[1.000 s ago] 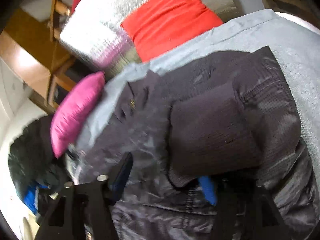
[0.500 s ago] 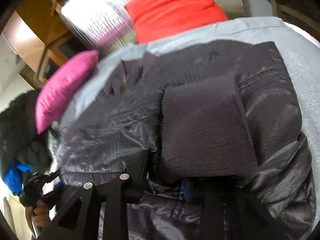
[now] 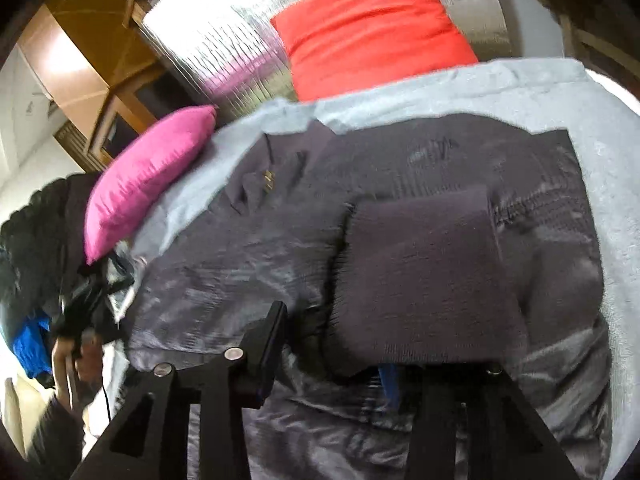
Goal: Fold large clothes
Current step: 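Grasp the jacket side edge with the left gripper and fold it inward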
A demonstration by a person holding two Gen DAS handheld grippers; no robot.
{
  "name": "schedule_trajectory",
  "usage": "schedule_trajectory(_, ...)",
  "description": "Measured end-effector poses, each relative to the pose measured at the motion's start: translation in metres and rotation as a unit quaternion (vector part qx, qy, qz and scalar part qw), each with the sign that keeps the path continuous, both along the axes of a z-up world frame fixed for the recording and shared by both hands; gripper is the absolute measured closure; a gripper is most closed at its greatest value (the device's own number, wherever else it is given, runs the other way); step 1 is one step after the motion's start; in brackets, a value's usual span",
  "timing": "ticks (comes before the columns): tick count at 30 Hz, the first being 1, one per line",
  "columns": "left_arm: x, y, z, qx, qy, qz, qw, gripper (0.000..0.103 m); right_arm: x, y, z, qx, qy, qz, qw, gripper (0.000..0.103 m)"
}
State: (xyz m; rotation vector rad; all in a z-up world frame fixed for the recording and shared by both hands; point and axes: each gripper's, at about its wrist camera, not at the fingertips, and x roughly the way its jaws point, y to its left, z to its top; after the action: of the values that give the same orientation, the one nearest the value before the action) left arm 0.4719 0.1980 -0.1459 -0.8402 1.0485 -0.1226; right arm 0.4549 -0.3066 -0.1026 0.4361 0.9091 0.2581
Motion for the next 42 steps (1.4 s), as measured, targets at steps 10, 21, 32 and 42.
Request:
schedule_trajectory(10,0.025,-0.039,0.008,0.141,-0.087,-0.097,0.9813,0.089,-0.007,0.001,-0.014,-0.053,-0.019,0.026,0.998,0.078)
schedule_trajectory(21,-0.049,-0.033,0.077,0.237,-0.151,0.015,0.9598,0.039,-0.028,-0.035,0.004,0.07,-0.016,-0.017,0.997,0.035)
schedule_trajectory(32,-0.071,-0.143,0.05,0.308,-0.145,-0.128,0.9316,0.037,-0.039,-0.052,0.055,0.122,-0.065,-0.051,0.989,0.026)
schedule_trajectory(42,-0.093,-0.146,0.075,0.331,-0.185,-0.107,0.9189,0.031,-0.01,-0.034,0.037,0.085,-0.02,-0.047,0.995,0.024)
